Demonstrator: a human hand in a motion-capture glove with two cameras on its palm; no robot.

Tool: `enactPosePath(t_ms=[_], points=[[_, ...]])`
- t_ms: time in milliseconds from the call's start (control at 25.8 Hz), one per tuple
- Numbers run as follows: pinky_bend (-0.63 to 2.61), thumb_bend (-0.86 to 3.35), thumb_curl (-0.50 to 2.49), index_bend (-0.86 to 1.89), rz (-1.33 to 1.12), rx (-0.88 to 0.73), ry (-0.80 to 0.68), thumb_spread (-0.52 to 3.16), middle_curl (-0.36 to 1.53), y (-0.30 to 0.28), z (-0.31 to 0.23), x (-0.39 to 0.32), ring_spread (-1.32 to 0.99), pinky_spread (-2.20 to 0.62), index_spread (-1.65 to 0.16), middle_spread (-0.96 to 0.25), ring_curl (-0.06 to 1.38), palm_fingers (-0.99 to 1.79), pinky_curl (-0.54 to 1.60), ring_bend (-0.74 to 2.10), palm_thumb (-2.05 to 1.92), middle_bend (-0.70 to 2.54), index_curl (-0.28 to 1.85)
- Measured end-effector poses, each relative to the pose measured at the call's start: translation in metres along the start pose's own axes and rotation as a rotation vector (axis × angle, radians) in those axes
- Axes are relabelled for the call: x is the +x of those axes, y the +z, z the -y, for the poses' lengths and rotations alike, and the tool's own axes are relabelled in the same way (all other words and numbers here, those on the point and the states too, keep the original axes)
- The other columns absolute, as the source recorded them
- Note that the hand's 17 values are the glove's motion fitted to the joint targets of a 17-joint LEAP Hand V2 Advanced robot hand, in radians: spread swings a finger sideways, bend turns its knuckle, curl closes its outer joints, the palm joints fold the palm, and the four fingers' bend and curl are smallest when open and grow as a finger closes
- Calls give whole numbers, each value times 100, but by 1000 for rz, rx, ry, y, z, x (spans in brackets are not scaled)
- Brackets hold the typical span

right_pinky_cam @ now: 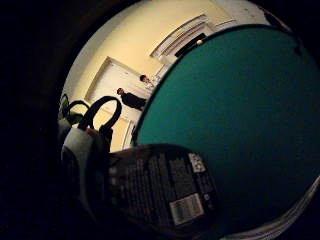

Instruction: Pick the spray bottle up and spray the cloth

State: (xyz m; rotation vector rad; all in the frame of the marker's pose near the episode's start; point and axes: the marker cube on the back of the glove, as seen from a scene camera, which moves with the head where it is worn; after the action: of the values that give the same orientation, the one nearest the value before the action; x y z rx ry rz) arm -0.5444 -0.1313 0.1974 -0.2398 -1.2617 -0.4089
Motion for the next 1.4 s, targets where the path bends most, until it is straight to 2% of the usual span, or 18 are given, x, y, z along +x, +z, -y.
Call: enactPosePath(t_ms=[271, 504, 892, 1124, 1396], points=[[43, -3, 84, 34, 11, -13, -6, 35, 56, 21, 24, 3, -20, -30, -29, -19, 48, 139, 40, 73, 93, 69, 63], [43, -3, 84, 35, 43, -88, -13, 34, 56, 42, 44, 6, -20, -30, -29, -19, 47, 139, 40, 72, 92, 69, 63], [41, -4, 84, 35, 44, -180, 37, 36, 54, 45, 46, 10, -20, -30, -29, -19, 46, 135, 39, 68, 89, 66, 63], [34, -7, 78, 19, 13, -230, 50, 54, 53, 43, 42, 12, -18, -20, -28, -17, 45, 123, 37, 71, 79, 66, 59], [17, -8, 65, 21, -46, -329, 76, 77, 49, 38, 34, 19, -18, -8, -30, -18, 41, 109, 33, 55, 61, 61, 55]])
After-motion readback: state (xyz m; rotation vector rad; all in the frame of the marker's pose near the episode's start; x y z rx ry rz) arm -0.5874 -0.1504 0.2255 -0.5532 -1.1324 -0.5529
